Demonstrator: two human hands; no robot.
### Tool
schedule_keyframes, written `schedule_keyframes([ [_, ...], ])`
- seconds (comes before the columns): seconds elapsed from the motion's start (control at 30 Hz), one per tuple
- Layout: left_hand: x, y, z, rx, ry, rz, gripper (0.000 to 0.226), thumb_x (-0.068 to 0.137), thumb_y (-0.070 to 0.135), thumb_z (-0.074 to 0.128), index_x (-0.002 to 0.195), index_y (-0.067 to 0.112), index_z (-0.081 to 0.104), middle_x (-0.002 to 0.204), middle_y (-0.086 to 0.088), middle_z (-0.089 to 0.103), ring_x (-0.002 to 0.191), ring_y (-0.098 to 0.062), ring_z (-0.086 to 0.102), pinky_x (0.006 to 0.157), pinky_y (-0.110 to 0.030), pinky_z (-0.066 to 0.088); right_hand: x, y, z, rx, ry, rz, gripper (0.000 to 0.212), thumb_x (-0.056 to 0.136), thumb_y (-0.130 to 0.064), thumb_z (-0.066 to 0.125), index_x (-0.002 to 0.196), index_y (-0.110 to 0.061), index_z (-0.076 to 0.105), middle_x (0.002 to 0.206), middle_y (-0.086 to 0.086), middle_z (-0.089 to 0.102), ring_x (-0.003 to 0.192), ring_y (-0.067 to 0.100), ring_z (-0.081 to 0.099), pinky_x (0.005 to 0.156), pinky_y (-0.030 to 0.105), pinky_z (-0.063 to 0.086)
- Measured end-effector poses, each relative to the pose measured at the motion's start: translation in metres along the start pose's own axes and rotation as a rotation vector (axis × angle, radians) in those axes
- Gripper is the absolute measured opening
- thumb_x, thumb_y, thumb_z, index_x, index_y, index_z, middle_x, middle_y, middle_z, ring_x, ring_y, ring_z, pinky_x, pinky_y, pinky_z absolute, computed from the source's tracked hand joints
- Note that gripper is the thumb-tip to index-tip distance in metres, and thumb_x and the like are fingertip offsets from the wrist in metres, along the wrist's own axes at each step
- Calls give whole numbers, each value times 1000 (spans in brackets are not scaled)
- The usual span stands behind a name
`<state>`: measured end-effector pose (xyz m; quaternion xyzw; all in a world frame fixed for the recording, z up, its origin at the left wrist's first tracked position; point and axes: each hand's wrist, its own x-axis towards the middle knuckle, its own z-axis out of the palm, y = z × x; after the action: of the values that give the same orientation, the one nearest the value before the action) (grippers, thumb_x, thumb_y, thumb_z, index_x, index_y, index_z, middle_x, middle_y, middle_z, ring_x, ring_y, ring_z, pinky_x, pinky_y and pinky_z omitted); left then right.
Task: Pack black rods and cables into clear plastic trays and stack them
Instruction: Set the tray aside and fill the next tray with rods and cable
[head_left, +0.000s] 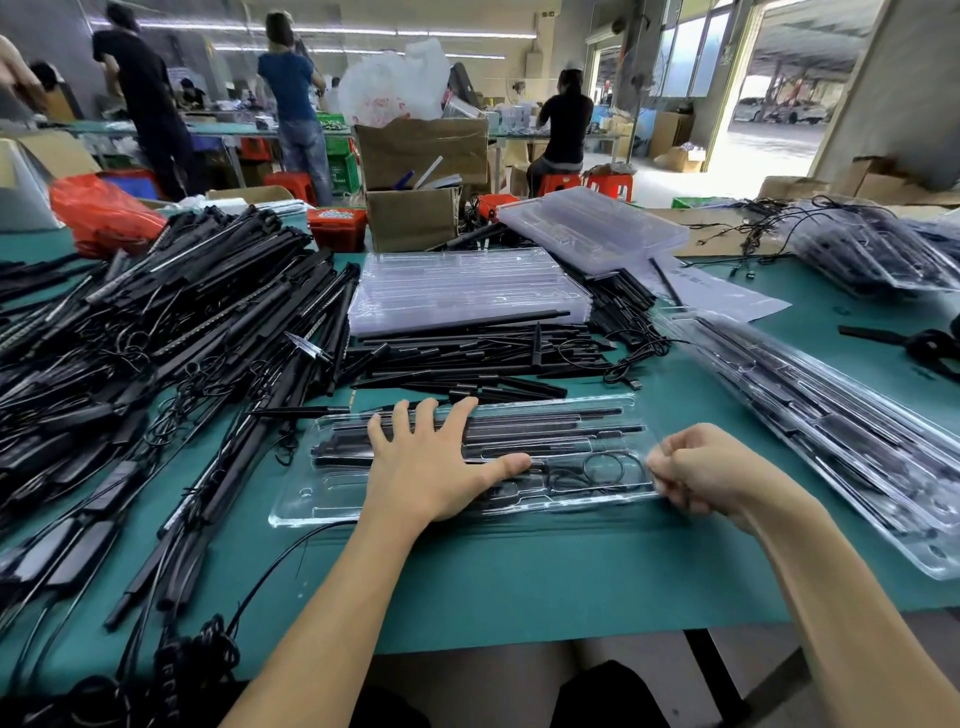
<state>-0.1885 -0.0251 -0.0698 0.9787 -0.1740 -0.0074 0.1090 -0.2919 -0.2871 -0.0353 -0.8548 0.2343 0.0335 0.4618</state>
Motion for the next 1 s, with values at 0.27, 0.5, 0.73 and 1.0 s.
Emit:
schedule_keyframes([
  [0.27,-1,0,0,2,1,1,116,52,107,3,153,49,11,162,-4,20,151,-30,5,120,-59,-2,7,5,11,-150,139,-47,31,90,0,55,60,-11,55,55,9,54,47,18,40,46,22,31],
  [0.5,-2,0,-2,-6,-10,5,114,55,106,5,153,49,11,163,-4,18,152,-30,3,120,-59,-3,8,10,12,-156,152,-33,32,91,-7,58,59,-11,55,45,-1,54,43,16,38,47,22,32],
  [0.73,-2,1,-2,9,-39,-5,83,84,85,18,156,44,11,166,-4,15,153,-29,1,120,-58,-4,-4,-8,10,-443,312,-50,38,83,-27,72,111,-23,46,108,9,54,91,29,57,75,34,41],
  [1.0,-3,3,-5,-14,-26,-15,83,83,86,25,155,46,18,167,-1,16,154,-28,2,122,-58,-2,-18,-11,14,-373,-201,-410,46,70,-34,89,104,-43,58,119,-20,52,113,0,36,90,26,33],
])
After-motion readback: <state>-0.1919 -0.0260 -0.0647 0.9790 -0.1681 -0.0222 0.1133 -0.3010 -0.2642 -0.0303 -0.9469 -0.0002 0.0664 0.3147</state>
